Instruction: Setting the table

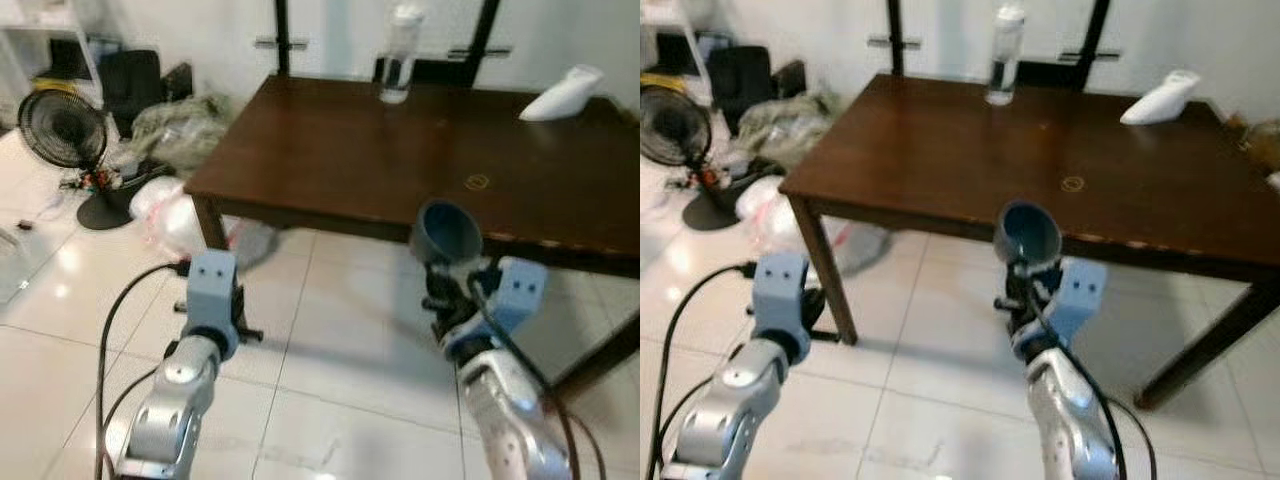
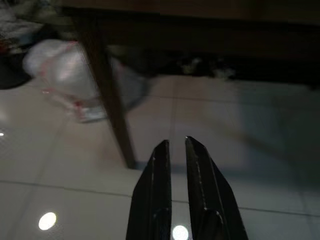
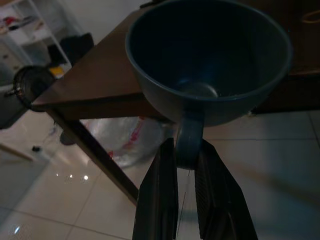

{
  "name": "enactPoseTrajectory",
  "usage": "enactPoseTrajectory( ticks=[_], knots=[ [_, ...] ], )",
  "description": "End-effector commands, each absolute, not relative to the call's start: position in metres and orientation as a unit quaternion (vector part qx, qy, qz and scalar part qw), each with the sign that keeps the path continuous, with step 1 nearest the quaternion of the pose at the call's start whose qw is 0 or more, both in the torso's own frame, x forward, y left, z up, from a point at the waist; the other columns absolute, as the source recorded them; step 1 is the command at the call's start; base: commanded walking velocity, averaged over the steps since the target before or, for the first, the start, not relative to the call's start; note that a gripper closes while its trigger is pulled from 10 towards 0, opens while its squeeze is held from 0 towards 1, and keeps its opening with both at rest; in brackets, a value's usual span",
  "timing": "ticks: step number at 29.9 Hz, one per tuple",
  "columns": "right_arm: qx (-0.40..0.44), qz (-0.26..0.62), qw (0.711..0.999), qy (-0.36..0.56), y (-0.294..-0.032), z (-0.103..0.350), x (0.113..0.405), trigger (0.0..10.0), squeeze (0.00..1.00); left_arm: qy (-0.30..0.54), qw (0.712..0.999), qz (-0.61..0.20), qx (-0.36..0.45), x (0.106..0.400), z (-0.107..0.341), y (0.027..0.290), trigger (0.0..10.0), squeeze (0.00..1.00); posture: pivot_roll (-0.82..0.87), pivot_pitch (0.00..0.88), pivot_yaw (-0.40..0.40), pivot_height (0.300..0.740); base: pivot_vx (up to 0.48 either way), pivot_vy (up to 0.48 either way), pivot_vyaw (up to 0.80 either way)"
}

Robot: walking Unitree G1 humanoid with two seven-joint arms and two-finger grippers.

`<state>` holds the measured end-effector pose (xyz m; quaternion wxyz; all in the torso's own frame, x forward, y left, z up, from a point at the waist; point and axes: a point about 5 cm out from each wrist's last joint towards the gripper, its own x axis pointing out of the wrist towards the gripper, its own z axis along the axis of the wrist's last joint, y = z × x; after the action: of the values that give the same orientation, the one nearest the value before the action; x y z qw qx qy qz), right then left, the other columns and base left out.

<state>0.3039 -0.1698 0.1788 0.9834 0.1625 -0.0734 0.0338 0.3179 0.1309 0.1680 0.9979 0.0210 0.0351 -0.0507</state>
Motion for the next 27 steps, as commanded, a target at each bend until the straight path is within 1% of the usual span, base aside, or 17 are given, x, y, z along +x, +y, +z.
enactPoseTrajectory(
  ticks=[1, 15, 16, 19, 27],
  knots=[
    [0.166, 0.043, 0.982, -0.081, -0.167, 0.181, 0.301, 10.0, 0.00, 0.052, 0.998, -0.035, 0.024, 0.317, 0.161, 0.137, 10.0, 0.00, 0.05, 0.089, 0.056, 0.740, 0.000, 0.000, 0.79],
    [0.184, 0.074, 0.975, -0.098, -0.159, 0.187, 0.299, 10.0, 0.00, 0.070, 0.997, -0.021, 0.025, 0.316, 0.157, 0.137, 10.0, 0.00, 0.05, 0.090, 0.056, 0.740, 0.000, 0.000, 0.79],
    [0.190, 0.077, 0.974, -0.099, -0.158, 0.187, 0.299, 10.0, 0.00, 0.071, 0.997, -0.019, 0.027, 0.316, 0.157, 0.137, 10.0, 0.00, 0.05, 0.090, 0.056, 0.740, 0.000, 0.000, 0.79],
    [0.242, 0.079, 0.961, -0.105, -0.160, 0.190, 0.299, 10.0, 0.00, 0.071, 0.997, -0.012, 0.037, 0.317, 0.157, 0.139, 10.0, 0.00, 0.06, 0.091, 0.055, 0.740, 0.000, 0.000, 0.79],
    [0.257, 0.077, 0.957, -0.108, -0.163, 0.191, 0.299, 10.0, 0.00, 0.074, 0.997, -0.008, 0.037, 0.318, 0.157, 0.140, 10.0, 0.00, 0.05, 0.091, 0.058, 0.740, 0.000, 0.000, 0.79]
  ],
)
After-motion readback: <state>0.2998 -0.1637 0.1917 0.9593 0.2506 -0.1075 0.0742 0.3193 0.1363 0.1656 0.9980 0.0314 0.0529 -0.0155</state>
